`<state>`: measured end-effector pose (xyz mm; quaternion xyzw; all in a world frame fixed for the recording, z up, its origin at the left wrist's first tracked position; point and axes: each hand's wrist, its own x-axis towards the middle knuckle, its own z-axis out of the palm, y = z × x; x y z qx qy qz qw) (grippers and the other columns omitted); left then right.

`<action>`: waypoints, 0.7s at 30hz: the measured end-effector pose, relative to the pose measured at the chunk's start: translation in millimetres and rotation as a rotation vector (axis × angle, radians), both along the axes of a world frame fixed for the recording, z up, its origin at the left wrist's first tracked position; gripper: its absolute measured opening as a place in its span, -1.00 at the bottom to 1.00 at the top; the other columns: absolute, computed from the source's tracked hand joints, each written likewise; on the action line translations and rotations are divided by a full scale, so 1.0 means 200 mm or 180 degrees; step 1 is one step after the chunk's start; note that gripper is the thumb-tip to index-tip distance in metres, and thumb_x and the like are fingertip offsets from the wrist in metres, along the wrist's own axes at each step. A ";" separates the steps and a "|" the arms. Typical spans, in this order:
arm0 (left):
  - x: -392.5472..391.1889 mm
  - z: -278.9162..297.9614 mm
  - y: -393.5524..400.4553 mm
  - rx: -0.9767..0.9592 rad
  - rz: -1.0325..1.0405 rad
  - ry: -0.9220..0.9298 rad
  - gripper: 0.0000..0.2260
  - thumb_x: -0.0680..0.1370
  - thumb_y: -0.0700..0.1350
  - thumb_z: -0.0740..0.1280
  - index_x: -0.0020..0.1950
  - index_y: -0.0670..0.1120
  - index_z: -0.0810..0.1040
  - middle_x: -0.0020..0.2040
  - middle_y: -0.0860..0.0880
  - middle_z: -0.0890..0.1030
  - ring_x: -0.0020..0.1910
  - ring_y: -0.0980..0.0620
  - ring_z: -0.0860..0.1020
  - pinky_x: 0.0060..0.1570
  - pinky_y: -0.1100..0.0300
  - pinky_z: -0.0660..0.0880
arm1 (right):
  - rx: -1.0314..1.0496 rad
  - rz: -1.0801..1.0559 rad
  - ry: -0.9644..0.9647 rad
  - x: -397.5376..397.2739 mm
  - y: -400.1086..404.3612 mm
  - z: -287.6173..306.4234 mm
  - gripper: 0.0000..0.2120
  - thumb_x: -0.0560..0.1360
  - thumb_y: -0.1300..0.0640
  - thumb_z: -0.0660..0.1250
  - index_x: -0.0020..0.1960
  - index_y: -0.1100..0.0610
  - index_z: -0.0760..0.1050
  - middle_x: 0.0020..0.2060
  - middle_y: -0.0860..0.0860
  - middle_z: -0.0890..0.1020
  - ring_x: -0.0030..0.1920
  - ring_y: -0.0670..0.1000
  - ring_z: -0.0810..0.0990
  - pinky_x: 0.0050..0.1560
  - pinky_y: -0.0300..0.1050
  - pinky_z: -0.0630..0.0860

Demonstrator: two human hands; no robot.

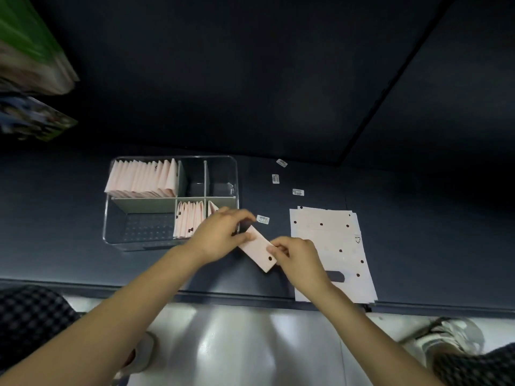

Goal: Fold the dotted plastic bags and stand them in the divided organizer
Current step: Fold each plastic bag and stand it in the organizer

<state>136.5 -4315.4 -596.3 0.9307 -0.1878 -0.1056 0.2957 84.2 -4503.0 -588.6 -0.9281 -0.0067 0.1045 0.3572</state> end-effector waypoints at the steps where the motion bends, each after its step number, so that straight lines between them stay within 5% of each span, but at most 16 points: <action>1: 0.01 -0.02 0.04 0.0207 0.0048 -0.0268 -0.71 0.52 0.07 0.32 0.21 0.01 0.50 0.10 0.04 0.56 0.11 0.03 0.42 0.11 0.14 0.35 | -0.0009 -0.0093 -0.0038 0.01 0.02 0.00 -0.87 0.53 0.11 0.30 -0.06 0.09 0.63 -0.28 -0.07 0.63 -0.23 -0.05 0.57 -0.13 -0.16 0.48; 10: 0.09 -0.15 0.23 0.1840 -0.0767 -0.0991 -0.51 0.54 0.32 0.02 0.22 0.03 0.43 0.18 0.04 0.45 0.17 -0.02 0.32 0.16 0.10 0.21 | -0.0435 -0.0559 -0.0693 0.16 0.22 0.02 -0.86 0.50 0.10 0.27 -0.15 0.05 0.60 -0.24 -0.04 0.56 -0.17 0.00 0.51 -0.23 -0.15 0.38; 21: 0.07 -0.18 0.38 0.1199 -0.0627 -0.1178 -0.59 0.53 0.25 0.16 0.10 -0.02 0.57 0.25 0.01 0.46 0.21 -0.05 0.38 0.23 0.06 0.27 | -0.1371 -0.0426 -0.0682 0.30 0.57 -0.10 -0.77 0.53 0.10 0.17 -0.02 0.09 0.61 -0.10 0.04 0.62 -0.01 0.08 0.55 -0.26 -0.16 0.32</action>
